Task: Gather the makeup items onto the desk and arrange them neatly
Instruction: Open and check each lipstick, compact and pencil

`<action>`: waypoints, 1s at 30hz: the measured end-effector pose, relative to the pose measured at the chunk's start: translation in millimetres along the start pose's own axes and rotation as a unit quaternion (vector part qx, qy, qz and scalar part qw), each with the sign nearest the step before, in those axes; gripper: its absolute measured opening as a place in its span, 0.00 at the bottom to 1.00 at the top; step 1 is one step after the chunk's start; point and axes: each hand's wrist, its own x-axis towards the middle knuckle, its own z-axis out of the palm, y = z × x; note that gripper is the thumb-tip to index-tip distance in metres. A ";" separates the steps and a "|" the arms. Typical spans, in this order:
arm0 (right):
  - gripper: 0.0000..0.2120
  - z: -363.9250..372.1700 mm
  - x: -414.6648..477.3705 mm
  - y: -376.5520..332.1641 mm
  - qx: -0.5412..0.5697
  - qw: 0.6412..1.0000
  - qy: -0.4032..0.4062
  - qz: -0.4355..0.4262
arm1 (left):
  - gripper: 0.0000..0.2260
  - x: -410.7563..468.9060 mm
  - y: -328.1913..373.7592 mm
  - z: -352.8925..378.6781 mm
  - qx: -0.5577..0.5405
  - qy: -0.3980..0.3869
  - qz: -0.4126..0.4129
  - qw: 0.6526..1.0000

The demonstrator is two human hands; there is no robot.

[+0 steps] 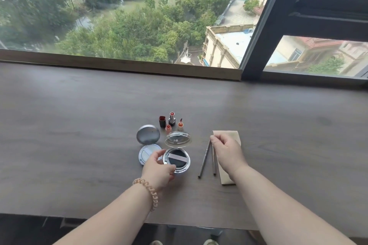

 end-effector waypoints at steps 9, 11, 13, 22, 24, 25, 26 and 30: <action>0.08 -3.6 -7.6 45.4 -0.383 0.923 0.041 0.011 | 0.24 14.5 -19.2 12.3 0.240 0.075 0.065 0.966; 0.11 -0.6 -8.4 49.3 -0.435 0.900 0.032 0.001 | 0.24 12.7 -19.8 11.6 0.304 0.081 0.086 0.945; 0.12 3.4 -8.4 52.8 -0.456 0.889 0.035 -0.006 | 0.24 11.5 -19.5 11.1 0.337 0.092 0.096 0.932; 0.12 8.0 -0.4 50.4 -0.461 0.885 0.056 0.017 | 0.19 -2.5 -10.4 17.8 0.322 0.136 0.096 0.932; 0.09 1.8 -2.7 41.5 -0.410 0.906 0.100 0.017 | 0.15 -11.5 -3.9 23.7 0.308 0.134 0.128 0.933; 0.07 -2.6 -3.2 35.6 -0.372 0.919 0.134 0.009 | 0.14 -15.0 -0.2 27.1 0.305 0.126 0.154 0.931; 0.06 -7.9 -2.7 29.5 -0.320 0.932 0.169 -0.005 | 0.14 -18.2 4.2 30.9 0.304 0.114 0.183 0.928; 0.07 -33.0 1.1 -7.4 -0.032 0.980 0.177 -0.083 | 0.23 -24.7 26.9 45.9 0.362 0.041 0.293 0.884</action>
